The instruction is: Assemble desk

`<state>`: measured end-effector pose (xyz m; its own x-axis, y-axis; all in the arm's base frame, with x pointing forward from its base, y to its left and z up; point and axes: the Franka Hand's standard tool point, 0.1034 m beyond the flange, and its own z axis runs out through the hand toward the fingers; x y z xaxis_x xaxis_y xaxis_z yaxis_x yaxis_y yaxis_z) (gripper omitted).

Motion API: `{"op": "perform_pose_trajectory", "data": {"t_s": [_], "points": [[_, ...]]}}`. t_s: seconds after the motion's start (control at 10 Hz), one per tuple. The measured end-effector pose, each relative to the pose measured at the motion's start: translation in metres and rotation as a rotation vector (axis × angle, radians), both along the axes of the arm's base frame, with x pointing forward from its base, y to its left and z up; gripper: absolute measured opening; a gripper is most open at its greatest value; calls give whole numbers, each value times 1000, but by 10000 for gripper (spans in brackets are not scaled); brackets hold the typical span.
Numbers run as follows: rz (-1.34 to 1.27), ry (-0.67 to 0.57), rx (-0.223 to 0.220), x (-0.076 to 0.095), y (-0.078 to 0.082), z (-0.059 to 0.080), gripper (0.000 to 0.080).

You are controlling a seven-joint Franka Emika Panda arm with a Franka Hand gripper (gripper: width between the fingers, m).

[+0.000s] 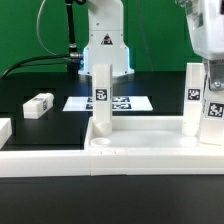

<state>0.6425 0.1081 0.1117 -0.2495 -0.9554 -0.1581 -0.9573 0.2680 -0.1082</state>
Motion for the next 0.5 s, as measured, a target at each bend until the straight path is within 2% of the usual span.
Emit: {"op": "perform_pose_trajectory", "data": {"t_s": [0.1, 0.2, 0.3, 0.4, 0.5], "points": [[-20, 3, 3, 0, 0, 0, 291], [107, 6, -30, -3, 1, -1, 292], [295, 28, -86, -7, 3, -1, 475], [463, 18, -131, -6, 9, 0, 590], [621, 1, -158, -6, 14, 0, 590]]}}
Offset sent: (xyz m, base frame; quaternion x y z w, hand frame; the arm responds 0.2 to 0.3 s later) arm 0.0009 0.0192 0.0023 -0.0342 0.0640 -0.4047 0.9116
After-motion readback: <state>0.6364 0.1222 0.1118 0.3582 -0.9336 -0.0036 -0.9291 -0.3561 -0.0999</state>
